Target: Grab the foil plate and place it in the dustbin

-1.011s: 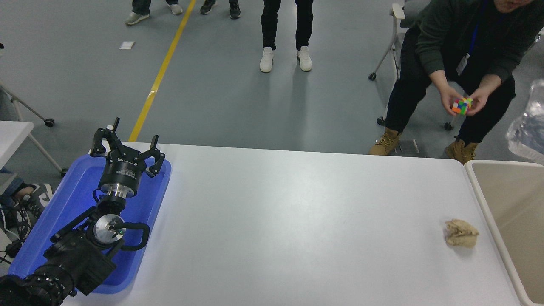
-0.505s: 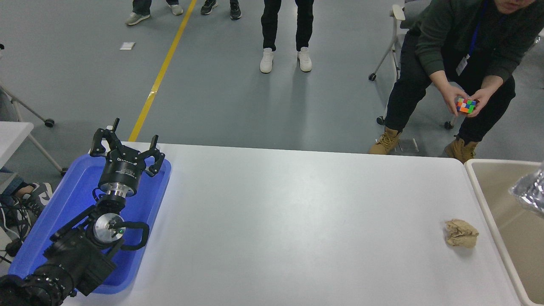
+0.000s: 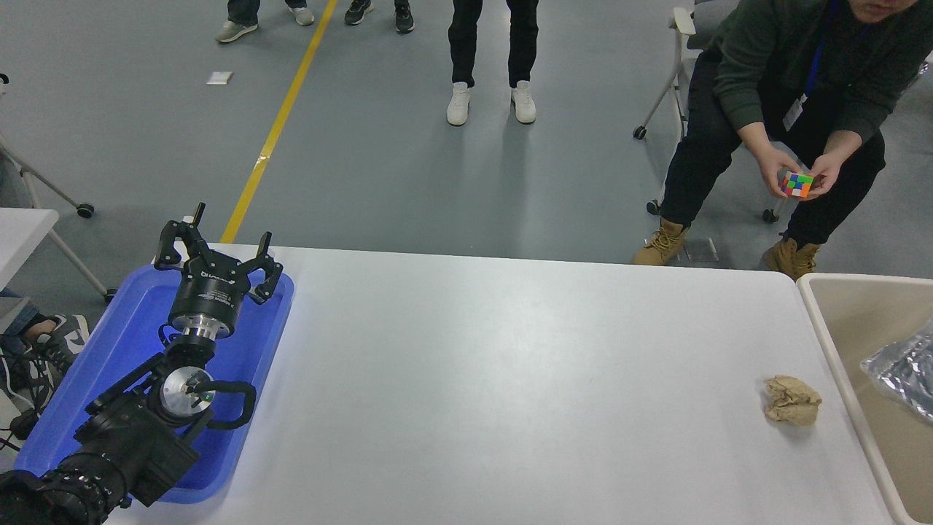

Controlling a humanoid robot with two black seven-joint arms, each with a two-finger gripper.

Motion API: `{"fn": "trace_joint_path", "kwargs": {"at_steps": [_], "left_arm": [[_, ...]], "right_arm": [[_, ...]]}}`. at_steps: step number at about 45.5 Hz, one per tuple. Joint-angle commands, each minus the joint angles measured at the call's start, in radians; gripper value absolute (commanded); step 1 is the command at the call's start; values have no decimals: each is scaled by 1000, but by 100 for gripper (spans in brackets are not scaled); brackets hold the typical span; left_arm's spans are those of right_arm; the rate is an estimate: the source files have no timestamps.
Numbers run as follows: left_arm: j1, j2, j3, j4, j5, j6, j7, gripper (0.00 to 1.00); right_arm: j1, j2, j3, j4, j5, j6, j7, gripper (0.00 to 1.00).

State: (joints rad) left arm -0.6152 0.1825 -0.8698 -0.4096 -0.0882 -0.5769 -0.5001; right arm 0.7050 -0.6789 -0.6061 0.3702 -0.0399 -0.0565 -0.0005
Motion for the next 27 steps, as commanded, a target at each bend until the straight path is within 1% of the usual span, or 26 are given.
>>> {"fn": "trace_joint_path", "kwargs": {"at_steps": [1,2,6,10,11,14,15,17,19,27], "left_arm": [[0,0,0,0,1,0,0,100],[-1,0,0,0,1,0,0,100],[0,0,0,0,1,-1,0,100],[0,0,0,0,1,-1,0,100],[-1,0,0,0,1,0,0,100],[0,0,0,0,1,0,0,100],[0,0,0,0,1,0,0,100],[0,0,0,0,1,0,0,100],[-1,0,0,0,1,-1,0,100],[0,0,0,0,-1,0,0,100]], "right_arm": [[-15,12,14,-2,2,-19,-4,0],[-15,12,14,-2,2,-26,-4,1],[-15,12,12,-1,2,-58,-3,29],[-13,12,11,-1,-1,-81,-3,48],[-12,12,11,-1,-3,-88,-3,55],[-6,10,11,-1,-5,-114,-1,81],[-3,10,11,-2,-5,-124,-1,87],[-1,10,11,-5,-6,-153,-1,96],[-1,9,11,-13,-3,-173,-1,99],[14,10,12,-13,-5,-171,-1,100]]}}
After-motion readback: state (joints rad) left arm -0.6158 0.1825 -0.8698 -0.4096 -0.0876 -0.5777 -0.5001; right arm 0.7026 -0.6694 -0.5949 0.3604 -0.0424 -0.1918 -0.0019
